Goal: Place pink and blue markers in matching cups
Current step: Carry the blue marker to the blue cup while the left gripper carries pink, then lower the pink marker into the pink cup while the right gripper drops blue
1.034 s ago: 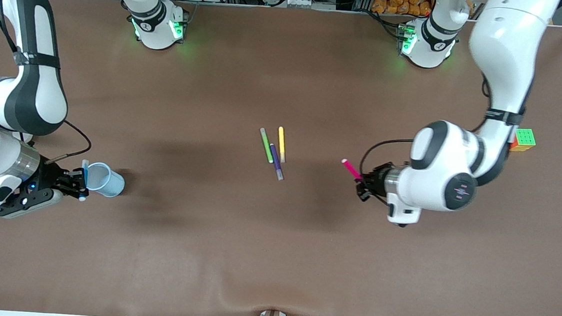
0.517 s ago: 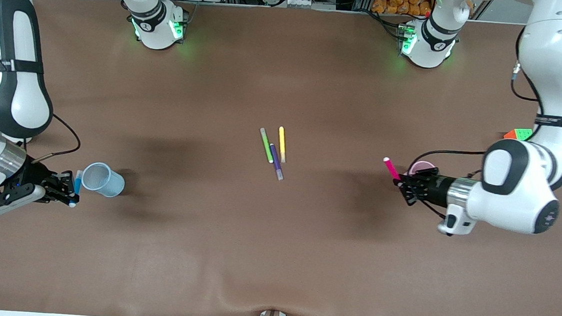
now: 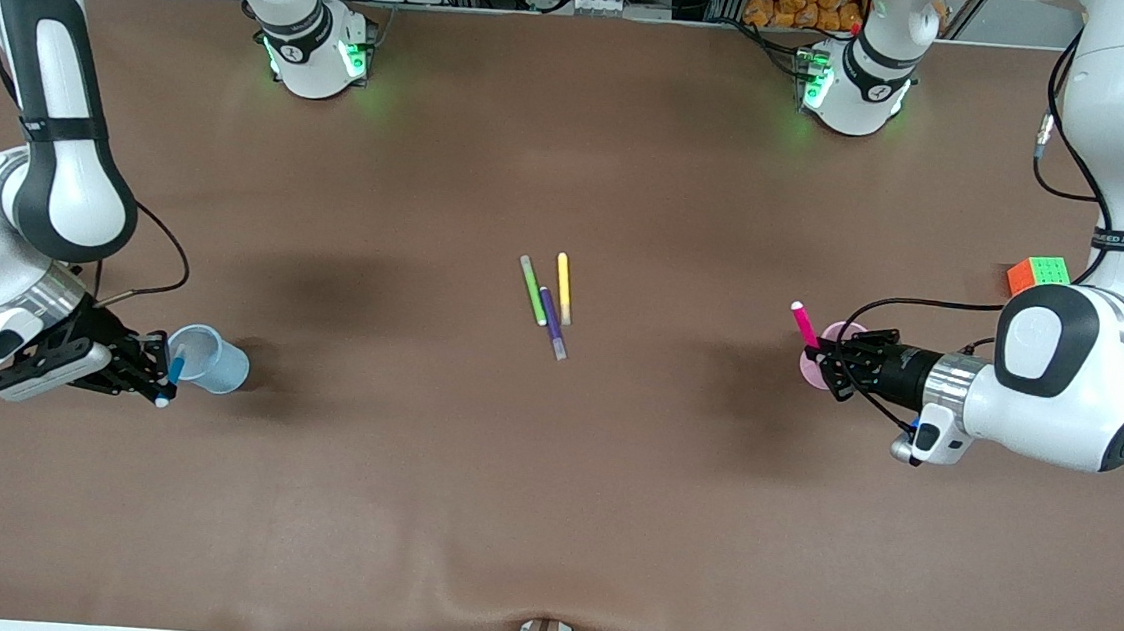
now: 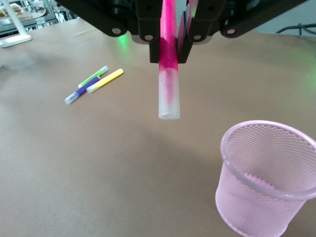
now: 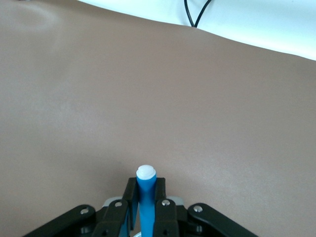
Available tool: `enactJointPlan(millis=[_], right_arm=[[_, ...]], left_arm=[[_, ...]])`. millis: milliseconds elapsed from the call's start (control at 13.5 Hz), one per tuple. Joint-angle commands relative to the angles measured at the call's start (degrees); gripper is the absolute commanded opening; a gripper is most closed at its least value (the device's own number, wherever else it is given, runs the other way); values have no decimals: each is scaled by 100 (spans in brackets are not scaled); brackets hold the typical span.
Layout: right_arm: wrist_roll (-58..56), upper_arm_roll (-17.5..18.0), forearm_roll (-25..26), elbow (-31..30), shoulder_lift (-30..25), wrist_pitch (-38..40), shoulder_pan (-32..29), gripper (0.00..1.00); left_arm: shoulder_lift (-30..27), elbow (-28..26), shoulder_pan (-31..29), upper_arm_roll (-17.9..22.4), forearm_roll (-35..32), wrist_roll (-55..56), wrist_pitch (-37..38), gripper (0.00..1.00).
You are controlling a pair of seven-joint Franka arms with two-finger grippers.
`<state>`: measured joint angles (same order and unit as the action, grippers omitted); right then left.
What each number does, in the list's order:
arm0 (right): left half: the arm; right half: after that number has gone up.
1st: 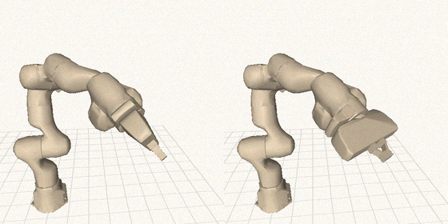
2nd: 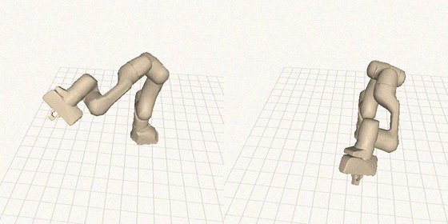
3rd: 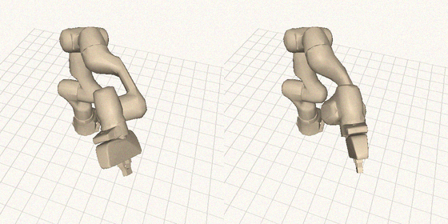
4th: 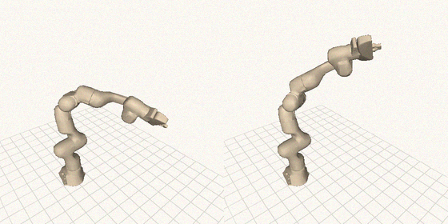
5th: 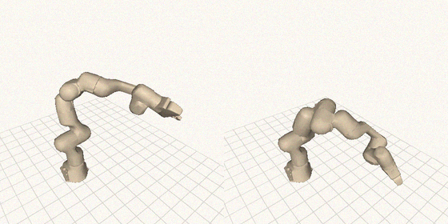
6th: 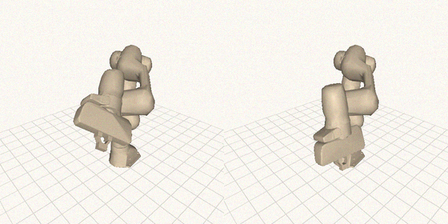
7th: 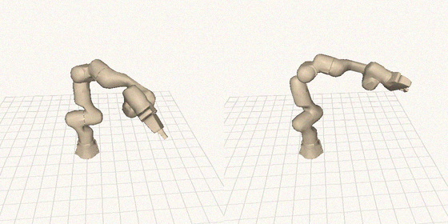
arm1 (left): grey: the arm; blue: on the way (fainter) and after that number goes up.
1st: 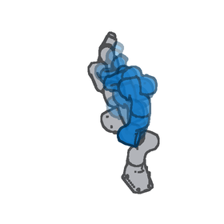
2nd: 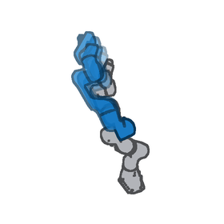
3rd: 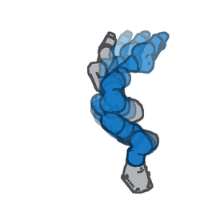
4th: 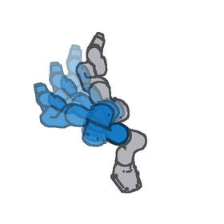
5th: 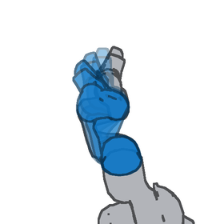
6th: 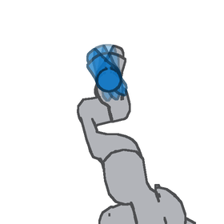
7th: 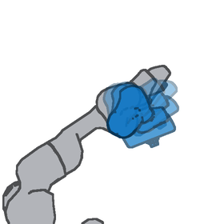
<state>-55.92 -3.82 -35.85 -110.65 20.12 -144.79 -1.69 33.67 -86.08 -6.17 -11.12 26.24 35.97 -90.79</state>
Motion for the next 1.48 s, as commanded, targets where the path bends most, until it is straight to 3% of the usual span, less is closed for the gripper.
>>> enactJointPlan(millis=[0,222,591,739,813,887,961,1034,1182,1256,1404], right_arm=[[-358,40,-282,-377,-245,-119,-24,0],[-375,48,-308,-737,-315,-593,63,0],[-507,40,-326,-835,-306,-682,29,1],[-516,40,-326,-870,-306,-682,29,23],[-516,40,-326,-870,-306,-673,29,24],[-507,40,-326,-861,-298,-673,29,39],[-507,40,-326,-861,-289,-664,29,83],[-499,40,-326,-844,-271,-673,29,93],[-411,40,-326,-730,-271,-594,29,94],[-350,40,-335,-669,-271,-576,29,100],[210,22,-326,-345,-271,-88,37,100]], left_arm=[[-106,-233,-287,-49,48,-300,245,0],[-27,-269,-490,-5,-14,-582,456,0],[184,-339,-569,-5,-610,-907,510,0],[280,-348,-517,-5,-821,-907,501,0],[316,-339,-517,-13,-918,-907,492,0],[351,-330,-499,-13,-928,-916,483,0],[377,-296,-499,-13,-928,-916,483,0],[404,-278,-499,-5,-937,-916,457,0],[483,-260,-526,-5,-945,-986,335,0],[509,-251,-526,-5,-945,-1047,264,0],[553,-251,-491,-4,-989,-1074,229,0]])
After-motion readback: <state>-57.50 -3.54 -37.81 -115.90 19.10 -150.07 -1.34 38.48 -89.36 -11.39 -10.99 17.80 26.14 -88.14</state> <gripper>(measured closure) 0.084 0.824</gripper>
